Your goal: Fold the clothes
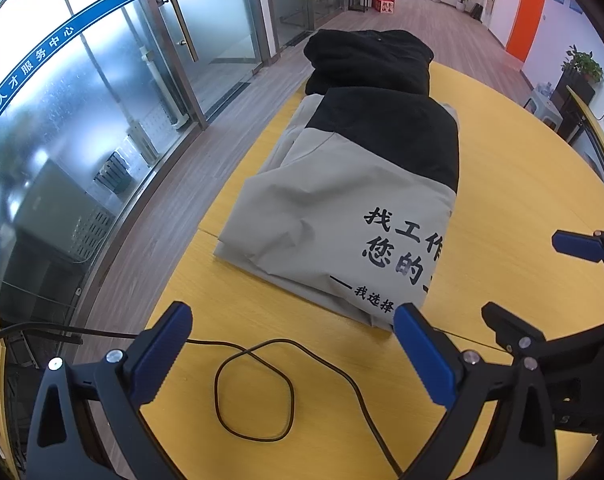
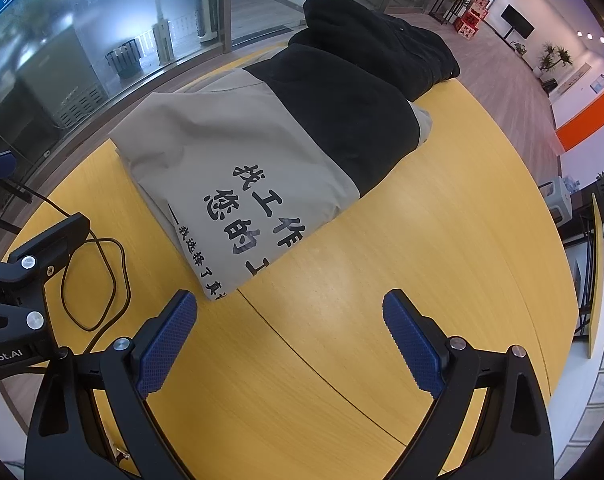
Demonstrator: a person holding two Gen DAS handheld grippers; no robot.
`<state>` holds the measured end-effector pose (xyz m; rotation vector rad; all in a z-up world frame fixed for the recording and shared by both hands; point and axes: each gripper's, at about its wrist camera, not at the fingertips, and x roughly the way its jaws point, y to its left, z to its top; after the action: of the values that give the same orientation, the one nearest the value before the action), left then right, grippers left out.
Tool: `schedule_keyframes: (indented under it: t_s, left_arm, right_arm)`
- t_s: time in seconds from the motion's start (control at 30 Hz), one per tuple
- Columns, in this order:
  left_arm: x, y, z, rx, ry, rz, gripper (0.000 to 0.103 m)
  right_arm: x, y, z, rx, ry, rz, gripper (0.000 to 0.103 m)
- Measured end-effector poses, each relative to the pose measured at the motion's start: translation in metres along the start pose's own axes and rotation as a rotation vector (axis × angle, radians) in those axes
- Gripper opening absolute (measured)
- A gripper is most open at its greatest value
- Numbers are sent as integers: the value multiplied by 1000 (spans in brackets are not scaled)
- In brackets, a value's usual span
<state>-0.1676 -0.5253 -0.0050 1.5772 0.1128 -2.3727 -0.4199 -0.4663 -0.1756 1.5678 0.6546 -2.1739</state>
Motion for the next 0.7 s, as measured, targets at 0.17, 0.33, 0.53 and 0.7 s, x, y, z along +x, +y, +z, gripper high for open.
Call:
schedule_keyframes:
  t_s: [0.17, 0.33, 0.53, 0.7]
  left_arm:
    - [-1, 0, -1, 3, -2, 2, 103]
    - [-2, 1, -2, 3, -3, 6, 103]
    - [-3, 3, -2, -1, -6, 11, 103]
    - [-4, 4, -2, -1, -6, 12, 103]
  right_arm:
    - [-1, 0, 0, -2, 0, -3, 95]
    - [-1, 2, -1, -5, 0, -2, 95]
    - [-2, 2, -2, -6, 1, -5, 95]
    - [-2, 3, -2, -6, 0, -6, 95]
